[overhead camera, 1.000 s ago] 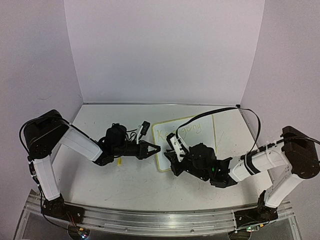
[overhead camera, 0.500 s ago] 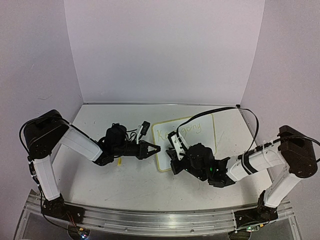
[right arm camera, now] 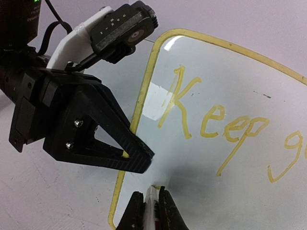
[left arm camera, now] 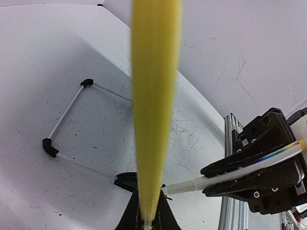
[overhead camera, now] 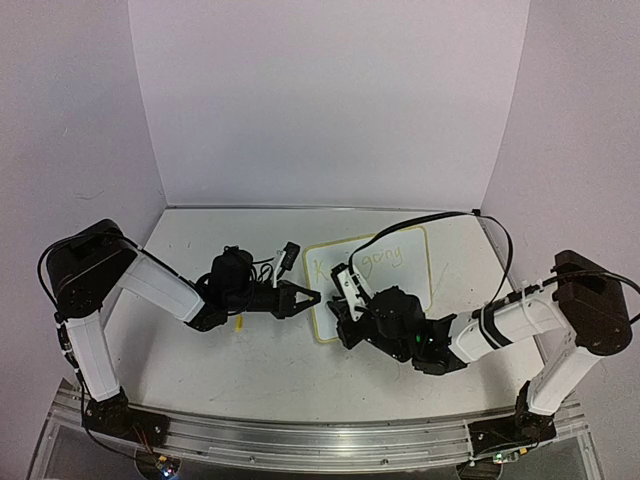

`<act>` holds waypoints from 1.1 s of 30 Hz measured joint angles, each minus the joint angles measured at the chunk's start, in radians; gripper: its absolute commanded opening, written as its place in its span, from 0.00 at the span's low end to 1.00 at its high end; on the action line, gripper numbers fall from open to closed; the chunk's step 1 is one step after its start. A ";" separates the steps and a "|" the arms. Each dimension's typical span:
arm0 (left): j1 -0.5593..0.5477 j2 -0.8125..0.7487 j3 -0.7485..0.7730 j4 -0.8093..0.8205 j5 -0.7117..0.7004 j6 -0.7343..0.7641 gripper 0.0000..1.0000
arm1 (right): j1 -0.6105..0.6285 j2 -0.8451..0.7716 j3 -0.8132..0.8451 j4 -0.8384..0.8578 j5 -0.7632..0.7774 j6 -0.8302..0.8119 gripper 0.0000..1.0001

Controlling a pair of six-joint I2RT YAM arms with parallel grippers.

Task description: Write a sentence on the whiteboard

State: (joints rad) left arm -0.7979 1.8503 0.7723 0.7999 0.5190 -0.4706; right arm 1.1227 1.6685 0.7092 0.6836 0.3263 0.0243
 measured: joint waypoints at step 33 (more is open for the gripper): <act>0.000 -0.002 0.000 -0.007 -0.006 0.004 0.00 | 0.029 0.014 0.009 -0.058 0.092 0.109 0.00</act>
State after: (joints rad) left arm -0.7979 1.8481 0.7720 0.7933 0.5129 -0.4667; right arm 1.1519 1.6829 0.7185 0.6257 0.4185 0.1336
